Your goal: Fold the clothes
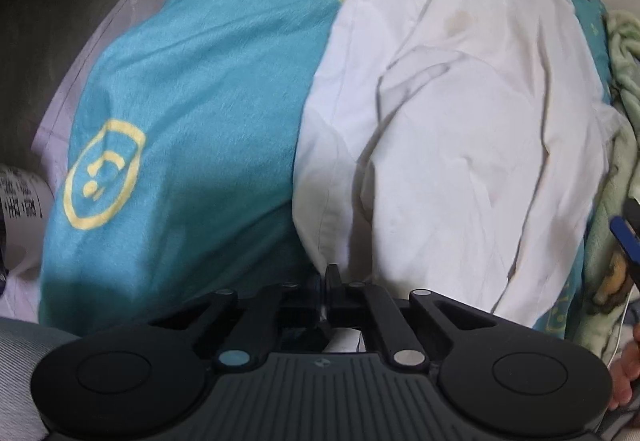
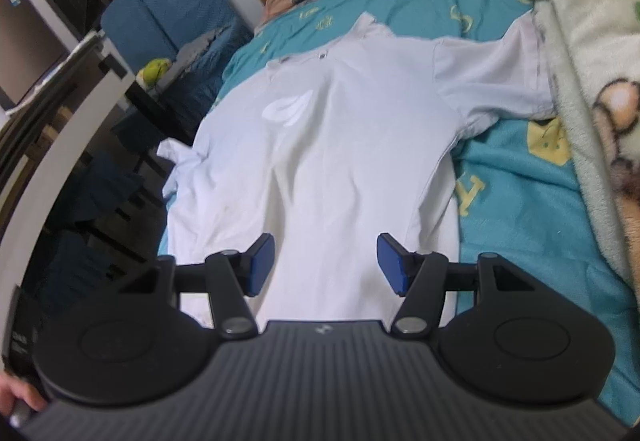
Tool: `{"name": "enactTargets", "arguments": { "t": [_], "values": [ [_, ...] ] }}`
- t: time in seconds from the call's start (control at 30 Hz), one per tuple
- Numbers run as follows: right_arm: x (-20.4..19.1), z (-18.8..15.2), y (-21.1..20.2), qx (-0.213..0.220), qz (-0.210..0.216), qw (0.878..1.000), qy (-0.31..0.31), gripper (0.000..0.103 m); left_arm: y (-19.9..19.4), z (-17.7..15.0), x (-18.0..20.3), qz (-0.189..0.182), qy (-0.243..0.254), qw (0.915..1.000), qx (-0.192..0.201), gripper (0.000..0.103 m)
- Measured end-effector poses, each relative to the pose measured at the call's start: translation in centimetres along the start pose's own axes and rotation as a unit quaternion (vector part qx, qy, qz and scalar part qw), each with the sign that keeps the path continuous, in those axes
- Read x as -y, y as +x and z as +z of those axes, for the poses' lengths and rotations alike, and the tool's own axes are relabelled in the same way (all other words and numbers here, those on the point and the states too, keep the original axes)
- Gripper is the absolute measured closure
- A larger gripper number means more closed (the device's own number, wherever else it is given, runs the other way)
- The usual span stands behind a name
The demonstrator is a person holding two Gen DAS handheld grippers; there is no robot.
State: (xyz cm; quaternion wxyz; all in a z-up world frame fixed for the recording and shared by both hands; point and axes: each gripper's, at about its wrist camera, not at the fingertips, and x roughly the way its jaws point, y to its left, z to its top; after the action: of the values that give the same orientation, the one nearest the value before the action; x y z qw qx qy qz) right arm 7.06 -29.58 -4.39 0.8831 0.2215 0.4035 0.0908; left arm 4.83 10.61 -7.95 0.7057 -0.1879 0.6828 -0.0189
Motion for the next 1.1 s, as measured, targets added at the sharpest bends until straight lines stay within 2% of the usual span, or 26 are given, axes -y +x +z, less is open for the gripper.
{"name": "enactTargets", "arguments": {
  "t": [0.17,0.3,0.43,0.53,0.67,0.73,0.77,0.87,0.9,1.0,1.1],
  "values": [
    [-1.1,-0.6,1.0,-0.028,0.017,0.999,-0.014,0.043,-5.3,-0.7,0.7,0.044,0.085,0.9951,0.025,0.102],
    [-1.4,-0.6,1.0,-0.029,0.011,0.999,-0.025,0.043,-7.5,-0.2,0.0,0.115,0.11,0.987,0.019,0.102],
    [-1.0,-0.3,0.8,-0.02,0.002,1.0,-0.019,0.043,-5.9,0.7,-0.7,0.178,0.118,0.977,0.003,0.101],
    [-0.2,-0.3,0.6,-0.014,-0.013,1.0,-0.005,0.043,-5.2,1.6,-1.0,0.19,0.106,0.976,0.006,0.101],
    [1.3,0.0,0.1,0.002,-0.025,0.999,0.034,0.043,-6.1,1.5,-0.7,0.189,0.109,0.9758,0.018,0.095],
    [2.3,0.4,-0.6,0.022,-0.024,0.997,0.066,0.043,-7.3,1.1,0.0,0.181,0.115,0.9761,0.033,0.082],
    [2.8,0.5,-0.9,0.032,-0.024,0.996,0.082,0.043,-8.1,0.8,0.3,0.174,0.119,0.9765,0.042,0.078],
    [4.8,1.0,-1.7,0.053,-0.017,0.987,0.149,0.043,-10.0,0.4,2.0,0.139,0.139,0.9759,0.095,0.071],
    [5.4,1.2,-1.9,0.059,-0.014,0.983,0.173,0.042,-10.6,0.3,2.8,0.126,0.147,0.9746,0.113,0.065],
    [6.8,2.0,-2.4,0.071,-0.001,0.974,0.215,0.042,-12.4,0.4,4.5,0.116,0.179,0.9609,0.176,0.056],
    [7.7,3.2,-2.2,0.082,-0.012,0.97,0.227,0.042,-12.5,0.7,7.2,0.095,0.213,0.9439,0.234,0.049]
  ]
}}
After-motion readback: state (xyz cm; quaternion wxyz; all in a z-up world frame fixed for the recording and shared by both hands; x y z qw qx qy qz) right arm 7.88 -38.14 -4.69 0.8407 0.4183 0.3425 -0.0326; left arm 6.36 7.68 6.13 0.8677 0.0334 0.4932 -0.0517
